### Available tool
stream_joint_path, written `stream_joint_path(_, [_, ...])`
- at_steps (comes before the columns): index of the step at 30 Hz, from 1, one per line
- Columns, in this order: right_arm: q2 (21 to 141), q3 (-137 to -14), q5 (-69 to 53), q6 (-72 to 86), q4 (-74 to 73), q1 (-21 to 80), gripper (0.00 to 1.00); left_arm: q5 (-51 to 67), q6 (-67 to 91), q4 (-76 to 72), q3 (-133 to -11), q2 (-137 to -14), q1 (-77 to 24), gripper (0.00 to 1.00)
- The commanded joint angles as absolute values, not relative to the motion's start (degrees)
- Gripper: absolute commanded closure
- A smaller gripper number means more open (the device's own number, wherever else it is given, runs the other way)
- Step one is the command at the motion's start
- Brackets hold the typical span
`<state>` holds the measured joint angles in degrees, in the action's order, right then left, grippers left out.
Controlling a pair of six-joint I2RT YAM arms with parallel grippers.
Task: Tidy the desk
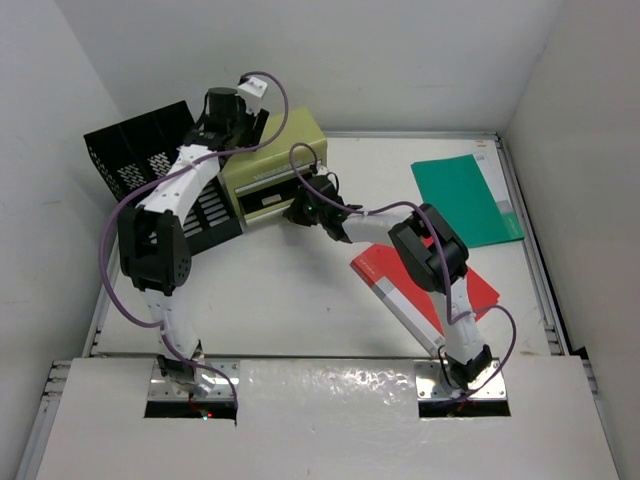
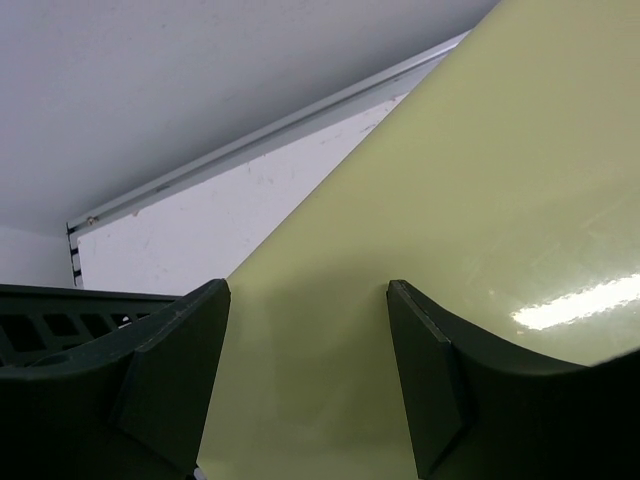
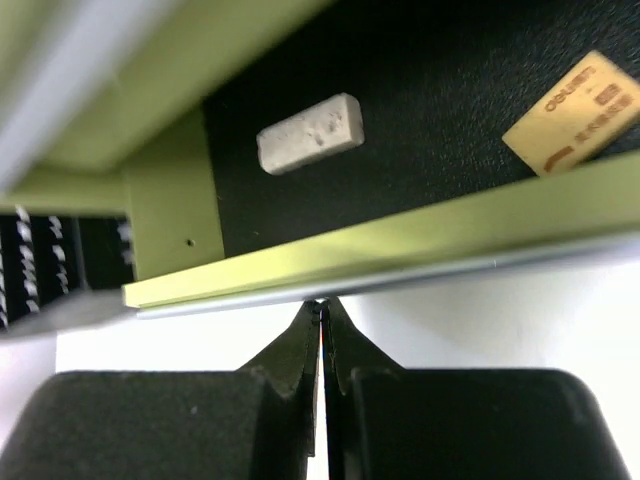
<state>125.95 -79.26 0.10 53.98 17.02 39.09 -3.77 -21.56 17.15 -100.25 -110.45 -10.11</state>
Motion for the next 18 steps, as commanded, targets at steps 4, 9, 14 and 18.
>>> stream_joint_path(4, [130.2,-84.5,6.1,54.5,24.1,38.3,1.0,-2.3,-22.6,17.5,-97.3,-108.5,-9.7,0.37])
stream_joint_path(9, [136.0,-92.0,6.2,54.0,25.9,38.1,1.0,-2.0,-22.8,17.2,-96.5,-107.8,-9.8,0.37])
stream_joint_path(14, [138.0,-92.5,9.2,54.3,31.5,38.1,1.0,-1.9,-23.2,16.7,-95.4,-106.9,-9.8,0.37])
stream_joint_path(18, [136.8,-88.1,13.8,54.1,39.0,38.1,1.0,-1.7,-23.5,16.7,-95.2,-106.9,-9.8,0.37])
